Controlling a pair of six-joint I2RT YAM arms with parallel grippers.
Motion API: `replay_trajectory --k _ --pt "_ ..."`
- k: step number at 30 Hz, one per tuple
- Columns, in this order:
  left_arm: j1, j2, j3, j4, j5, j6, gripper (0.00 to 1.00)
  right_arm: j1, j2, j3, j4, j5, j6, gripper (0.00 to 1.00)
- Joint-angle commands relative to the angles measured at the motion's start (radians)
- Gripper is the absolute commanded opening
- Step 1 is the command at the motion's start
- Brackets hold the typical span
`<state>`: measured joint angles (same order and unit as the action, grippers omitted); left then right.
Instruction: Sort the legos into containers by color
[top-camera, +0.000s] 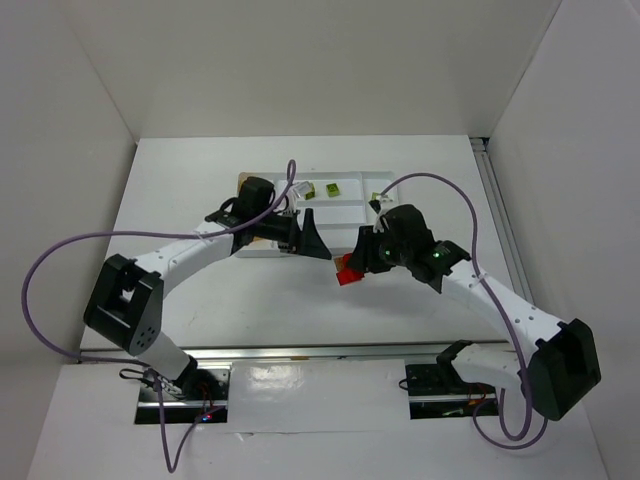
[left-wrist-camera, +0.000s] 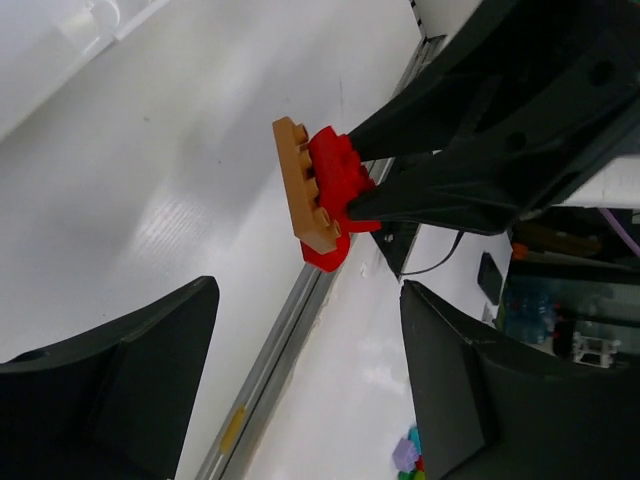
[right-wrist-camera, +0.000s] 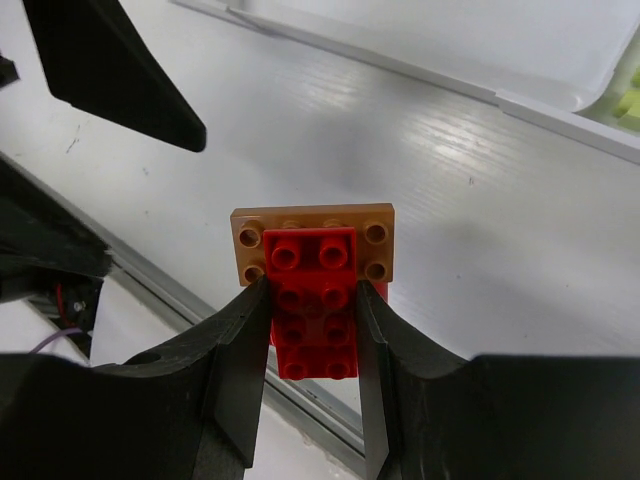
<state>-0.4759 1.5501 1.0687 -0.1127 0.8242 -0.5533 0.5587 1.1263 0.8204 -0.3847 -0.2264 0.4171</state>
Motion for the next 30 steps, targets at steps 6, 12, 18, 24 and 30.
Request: replay_trajectory --k 6,12,18,24,30 --pt "-0.007 0.123 -0.073 0.257 0.049 -0.238 0.8 0.027 0.023 0.057 0.0 0.075 -0.012 0.17" --pt "-0.017 0.163 -0.07 0.334 0.076 -0.31 0.8 0.037 0.023 0.057 0.0 0.075 -0.021 0.17" --pt "-0.026 0.192 -0.07 0.389 0.104 -0.339 0.77 0.037 0.032 0.057 0.0 0.075 -0.021 0.17" --pt "-0.035 0.202 -0.061 0.39 0.104 -0.339 0.65 0.046 0.043 0.066 0.0 0.065 -0.031 0.17" --pt "-0.044 0.222 -0.029 0.358 0.104 -0.318 0.55 0.046 0.052 0.066 0.0 0.065 -0.031 0.17"
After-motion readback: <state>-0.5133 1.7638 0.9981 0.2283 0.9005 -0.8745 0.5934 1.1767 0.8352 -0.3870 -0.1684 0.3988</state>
